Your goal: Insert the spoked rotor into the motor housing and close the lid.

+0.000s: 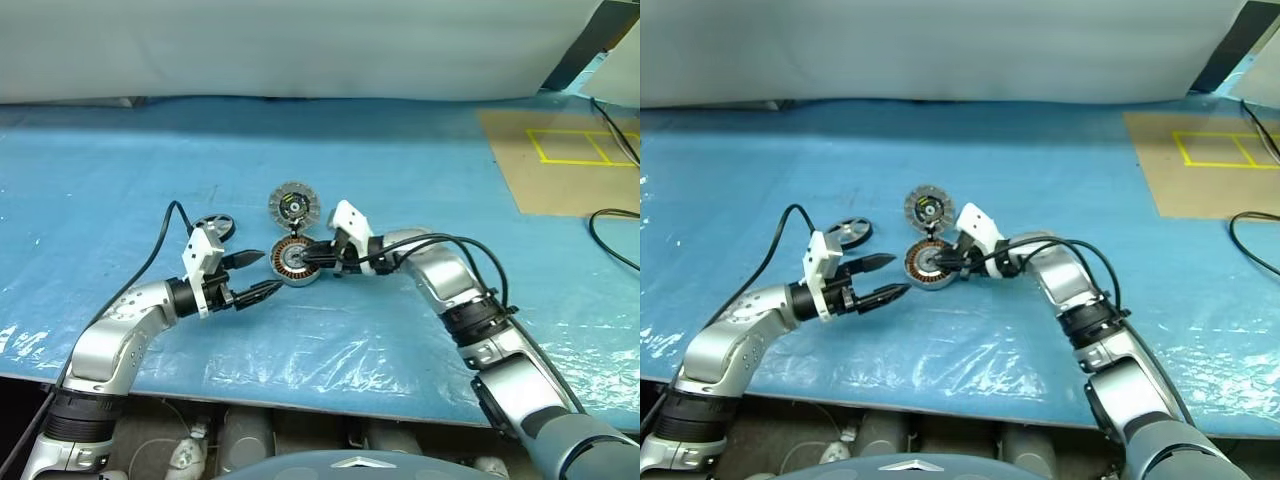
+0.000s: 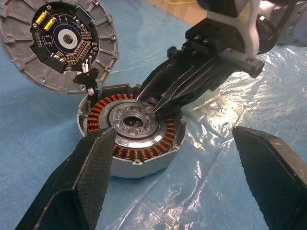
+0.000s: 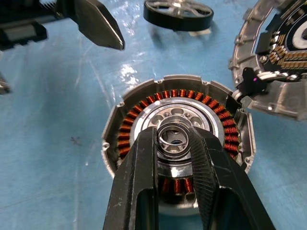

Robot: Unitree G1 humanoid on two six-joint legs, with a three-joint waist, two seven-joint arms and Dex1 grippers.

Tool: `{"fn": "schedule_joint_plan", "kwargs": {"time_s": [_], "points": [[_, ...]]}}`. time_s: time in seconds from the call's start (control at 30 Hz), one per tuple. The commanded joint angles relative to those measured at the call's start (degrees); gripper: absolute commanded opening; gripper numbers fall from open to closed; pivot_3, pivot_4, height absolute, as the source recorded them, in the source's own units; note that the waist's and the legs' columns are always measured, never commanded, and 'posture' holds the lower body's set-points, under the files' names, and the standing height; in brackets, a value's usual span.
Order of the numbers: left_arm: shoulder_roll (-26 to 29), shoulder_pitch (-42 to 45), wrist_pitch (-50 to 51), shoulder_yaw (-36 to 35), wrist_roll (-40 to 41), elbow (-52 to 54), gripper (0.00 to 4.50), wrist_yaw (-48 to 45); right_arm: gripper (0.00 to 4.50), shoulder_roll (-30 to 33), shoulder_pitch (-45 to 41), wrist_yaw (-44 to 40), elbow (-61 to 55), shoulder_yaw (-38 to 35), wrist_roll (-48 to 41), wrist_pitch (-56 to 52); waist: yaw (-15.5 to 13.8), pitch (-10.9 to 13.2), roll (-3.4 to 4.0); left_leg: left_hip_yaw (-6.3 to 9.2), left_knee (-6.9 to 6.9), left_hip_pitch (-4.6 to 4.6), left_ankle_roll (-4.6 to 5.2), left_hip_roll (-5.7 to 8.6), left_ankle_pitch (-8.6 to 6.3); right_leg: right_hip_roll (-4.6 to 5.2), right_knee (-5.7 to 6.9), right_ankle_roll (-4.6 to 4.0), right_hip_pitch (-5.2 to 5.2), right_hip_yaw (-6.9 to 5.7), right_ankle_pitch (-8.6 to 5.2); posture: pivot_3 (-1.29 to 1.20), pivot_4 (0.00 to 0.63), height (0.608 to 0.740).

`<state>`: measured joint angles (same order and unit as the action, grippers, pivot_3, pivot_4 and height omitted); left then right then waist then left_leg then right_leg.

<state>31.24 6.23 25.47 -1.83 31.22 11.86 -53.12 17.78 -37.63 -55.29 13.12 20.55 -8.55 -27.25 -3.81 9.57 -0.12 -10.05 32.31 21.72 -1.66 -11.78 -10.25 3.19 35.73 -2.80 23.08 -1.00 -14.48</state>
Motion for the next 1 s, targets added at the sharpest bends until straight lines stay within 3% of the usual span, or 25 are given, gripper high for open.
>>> {"fn": "schedule_joint_plan", "kwargs": {"time_s": [0.03, 0.93, 1.0], "points": [[0.07, -0.74, -0.76, -0.75, 0.27, 2.76, 4.08, 0.53, 0.58, -1.05, -2.39, -0.94, 0.99, 0.46, 1.0, 3.45, 0.0, 0.0, 0.0, 0.0, 0.0, 0.01, 0.0, 0.0, 0.0, 0.0, 0.0, 0.0, 0.0, -0.01, 0.0, 0.0, 0.15, 0.74], [-0.24, -1.72, -0.79, -0.06, -0.17, 3.45, 4.08, 1.75, 0.58, -1.34, -2.71, -1.76, 6.15, 1.33, 7.88, 9.68, -0.02, 0.0, -0.01, 0.0, 0.12, 0.03, 0.01, -0.02, 0.0, 0.0, 0.07, 0.0, -0.05, -0.1, 0.01, 0.0, 0.15, 0.74], [-0.23, -1.78, -0.82, -0.09, -0.2, 3.47, 4.08, 1.79, 1.3, -1.12, -2.61, -1.92, 6.09, 1.24, 8.0, 9.93, -0.02, 0.0, -0.01, 0.0, 0.14, 0.03, 0.01, -0.02, 0.0, 0.01, 0.07, 0.0, -0.06, -0.1, 0.01, 0.0, 0.15, 0.74]]}}
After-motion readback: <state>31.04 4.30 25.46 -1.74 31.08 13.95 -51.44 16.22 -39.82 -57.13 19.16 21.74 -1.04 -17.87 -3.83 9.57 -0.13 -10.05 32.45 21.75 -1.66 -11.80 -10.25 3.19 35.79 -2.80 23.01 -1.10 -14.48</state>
